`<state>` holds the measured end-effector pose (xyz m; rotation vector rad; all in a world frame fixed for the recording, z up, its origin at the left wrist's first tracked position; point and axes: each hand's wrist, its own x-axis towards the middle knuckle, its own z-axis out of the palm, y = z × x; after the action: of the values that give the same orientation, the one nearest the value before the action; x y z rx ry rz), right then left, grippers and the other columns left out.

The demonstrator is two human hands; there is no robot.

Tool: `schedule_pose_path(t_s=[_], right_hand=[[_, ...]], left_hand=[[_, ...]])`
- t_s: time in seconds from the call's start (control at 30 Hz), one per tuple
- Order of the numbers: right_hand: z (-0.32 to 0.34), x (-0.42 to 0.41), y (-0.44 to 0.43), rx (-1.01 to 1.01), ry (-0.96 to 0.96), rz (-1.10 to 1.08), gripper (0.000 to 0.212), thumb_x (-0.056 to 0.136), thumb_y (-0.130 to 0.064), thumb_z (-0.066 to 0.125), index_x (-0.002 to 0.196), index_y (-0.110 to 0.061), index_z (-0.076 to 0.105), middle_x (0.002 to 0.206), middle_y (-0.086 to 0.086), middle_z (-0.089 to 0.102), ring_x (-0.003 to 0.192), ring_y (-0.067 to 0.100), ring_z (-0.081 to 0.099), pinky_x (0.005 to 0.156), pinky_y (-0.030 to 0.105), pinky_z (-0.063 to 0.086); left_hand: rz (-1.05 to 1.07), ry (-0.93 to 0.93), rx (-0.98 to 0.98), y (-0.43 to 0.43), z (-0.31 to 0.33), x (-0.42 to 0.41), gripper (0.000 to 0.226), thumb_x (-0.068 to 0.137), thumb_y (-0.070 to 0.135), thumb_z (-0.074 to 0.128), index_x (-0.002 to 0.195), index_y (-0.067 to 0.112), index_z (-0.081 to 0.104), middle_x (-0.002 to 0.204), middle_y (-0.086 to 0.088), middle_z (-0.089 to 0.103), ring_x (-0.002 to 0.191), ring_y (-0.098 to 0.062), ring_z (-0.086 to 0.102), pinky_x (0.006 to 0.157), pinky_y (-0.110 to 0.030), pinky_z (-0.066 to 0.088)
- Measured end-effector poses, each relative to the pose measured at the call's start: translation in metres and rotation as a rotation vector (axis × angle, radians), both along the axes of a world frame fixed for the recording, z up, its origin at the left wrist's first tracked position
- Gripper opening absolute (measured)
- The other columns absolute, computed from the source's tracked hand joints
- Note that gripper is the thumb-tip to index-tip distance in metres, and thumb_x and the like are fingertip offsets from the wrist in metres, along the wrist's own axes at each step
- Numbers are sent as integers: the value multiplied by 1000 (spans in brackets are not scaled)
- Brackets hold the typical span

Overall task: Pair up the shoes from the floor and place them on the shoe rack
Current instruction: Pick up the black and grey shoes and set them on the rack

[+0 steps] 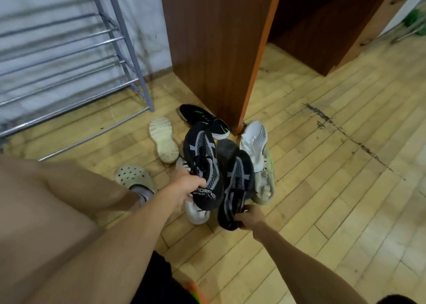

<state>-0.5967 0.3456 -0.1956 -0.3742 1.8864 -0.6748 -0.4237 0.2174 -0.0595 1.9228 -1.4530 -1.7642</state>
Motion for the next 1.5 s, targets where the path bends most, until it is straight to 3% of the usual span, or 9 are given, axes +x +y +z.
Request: schedule_pose_path(t_s=[0.13,0.4,0.57,0.8,0.87,1.07,1.3,1.4,1.5], right_hand=[[37,-3,-24,-99,85,161,32,74,-5,70,105,-7,68,88,11,70,78,25,67,71,42,60],[126,9,-110,-263,152,311,28,78,-15,71,105,-9,69,90,5,74,76,20,70,63,29,59],[163,21,-178,-184,73,341,21,76,-13,77,93,-7,67,89,9,74,79,22,73,70,35,62],[151,59,-257,-88,58,414,11,77,-7,75,78,-4,64,55,3,68,41,12,65,39,19,48],[141,72,-282,-70,64,433,11,76,-7,75,77,-4,64,50,3,67,42,13,65,40,20,48],[105,110,-364,-73,95,459,26,76,-15,77,95,-3,62,95,14,69,78,24,69,49,25,54],[53,142,-463,-151,118,442,34,75,-14,77,104,-8,61,96,12,70,85,26,69,69,36,60],[27,158,-499,-178,120,393,36,72,-16,78,105,-9,65,100,13,71,86,27,70,72,37,61],[7,175,-529,-217,157,381,33,73,-20,77,104,-14,68,103,11,71,92,27,69,81,44,60]], left_hand=[[52,40,-3,-3,21,5,29,71,1,69,98,10,64,97,-9,71,80,-21,67,55,-31,56],[120,37,-43,-45,88,53,42,89,5,57,130,5,51,131,-14,57,116,-30,56,78,-39,50],[169,-24,-98,-82,97,87,40,85,-1,62,125,1,53,124,-20,61,103,-35,61,74,-48,55],[209,-65,-30,-143,73,117,44,85,-3,61,127,4,52,124,-20,60,109,-39,59,86,-52,53],[234,-59,-29,-161,63,124,44,84,-3,62,127,3,53,123,-21,61,109,-39,59,87,-53,53],[323,-6,46,-221,12,149,44,89,-5,52,132,2,49,132,-20,55,122,-35,52,99,-44,46],[539,-24,-23,-295,-52,182,27,77,2,69,103,8,66,108,-13,68,97,-30,64,86,-44,56],[572,-43,-81,-333,-77,194,24,74,1,73,83,16,57,99,-9,66,89,-27,64,85,-44,55],[558,-107,-127,-373,-99,204,29,72,4,75,87,13,52,102,-13,63,99,-32,62,87,-46,54]])
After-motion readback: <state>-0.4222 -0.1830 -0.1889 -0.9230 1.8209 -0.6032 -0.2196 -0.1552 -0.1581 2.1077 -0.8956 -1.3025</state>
